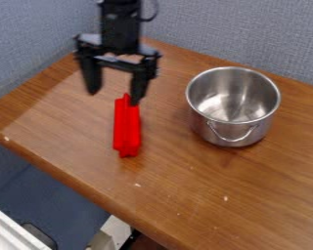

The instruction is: Put the red object in the metal pot

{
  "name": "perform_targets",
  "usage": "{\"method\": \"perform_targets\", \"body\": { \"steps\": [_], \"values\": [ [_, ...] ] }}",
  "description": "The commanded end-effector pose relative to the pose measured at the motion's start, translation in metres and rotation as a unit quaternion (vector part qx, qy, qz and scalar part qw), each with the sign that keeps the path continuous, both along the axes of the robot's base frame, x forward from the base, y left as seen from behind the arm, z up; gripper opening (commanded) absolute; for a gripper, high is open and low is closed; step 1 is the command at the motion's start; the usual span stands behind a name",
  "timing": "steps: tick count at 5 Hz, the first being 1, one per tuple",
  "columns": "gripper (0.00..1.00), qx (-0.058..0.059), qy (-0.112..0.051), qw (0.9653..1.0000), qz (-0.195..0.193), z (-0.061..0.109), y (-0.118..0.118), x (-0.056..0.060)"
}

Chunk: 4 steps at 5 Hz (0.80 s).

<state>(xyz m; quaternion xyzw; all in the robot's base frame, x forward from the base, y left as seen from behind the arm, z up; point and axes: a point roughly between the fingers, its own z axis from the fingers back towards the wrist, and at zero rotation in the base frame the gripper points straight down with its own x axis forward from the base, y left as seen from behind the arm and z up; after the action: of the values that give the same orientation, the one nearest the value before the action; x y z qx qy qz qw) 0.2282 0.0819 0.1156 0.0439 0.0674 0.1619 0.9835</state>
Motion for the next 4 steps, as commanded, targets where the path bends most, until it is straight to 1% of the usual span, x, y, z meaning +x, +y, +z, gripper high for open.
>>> {"method": "perform_targets", "body": {
  "steps": [1,2,3,4],
  "values": [
    [1.0,0.034,-0.032,0.9984,0.032,0.004,0.02,-0.004],
    [1.0,0.05,-0.047,0.9944,0.08,0.004,0.023,-0.006],
    [1.0,0.047,-0.064,0.9916,0.102,0.008,0.015,0.002],
    [1.0,0.032,-0.079,0.9942,0.066,0.002,0.002,0.006]
  ]
}}
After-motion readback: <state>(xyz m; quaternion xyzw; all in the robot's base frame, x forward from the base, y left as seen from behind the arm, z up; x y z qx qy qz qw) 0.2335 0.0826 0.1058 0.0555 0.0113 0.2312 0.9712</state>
